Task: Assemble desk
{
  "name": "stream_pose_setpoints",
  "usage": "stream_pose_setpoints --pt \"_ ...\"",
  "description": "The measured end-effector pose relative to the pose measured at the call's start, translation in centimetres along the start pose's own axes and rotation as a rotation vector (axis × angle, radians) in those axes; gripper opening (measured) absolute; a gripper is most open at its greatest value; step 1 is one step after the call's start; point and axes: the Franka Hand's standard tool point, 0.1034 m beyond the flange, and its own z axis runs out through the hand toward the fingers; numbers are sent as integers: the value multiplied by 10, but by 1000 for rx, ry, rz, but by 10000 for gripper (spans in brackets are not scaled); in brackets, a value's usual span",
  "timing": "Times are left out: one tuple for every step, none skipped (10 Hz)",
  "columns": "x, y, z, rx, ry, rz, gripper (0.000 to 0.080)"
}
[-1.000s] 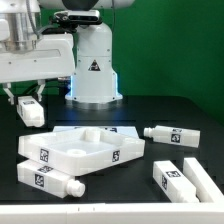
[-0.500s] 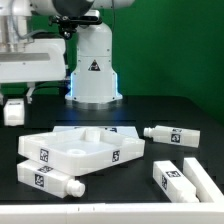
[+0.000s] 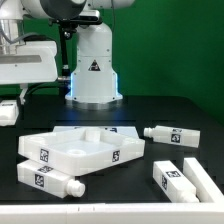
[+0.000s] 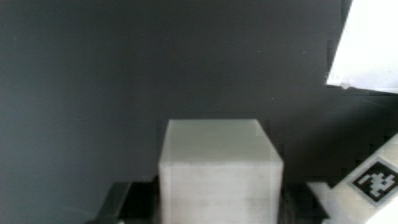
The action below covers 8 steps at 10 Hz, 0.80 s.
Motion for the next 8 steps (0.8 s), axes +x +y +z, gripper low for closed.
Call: stream_pose_setpoints --pt "-13 1 11 -2 -12 74 282" --pt "-26 9 25 -32 -18 90 282" --pt "-39 16 39 -34 -46 95 282" --pt "-49 22 49 -29 -68 112 282" --pt "-54 25 52 -26 -77 120 282" --pt "-57 27 53 -24 -81 112 282" --pt "-57 27 53 -24 -81 111 282" --pt "-57 27 53 -24 -81 111 378"
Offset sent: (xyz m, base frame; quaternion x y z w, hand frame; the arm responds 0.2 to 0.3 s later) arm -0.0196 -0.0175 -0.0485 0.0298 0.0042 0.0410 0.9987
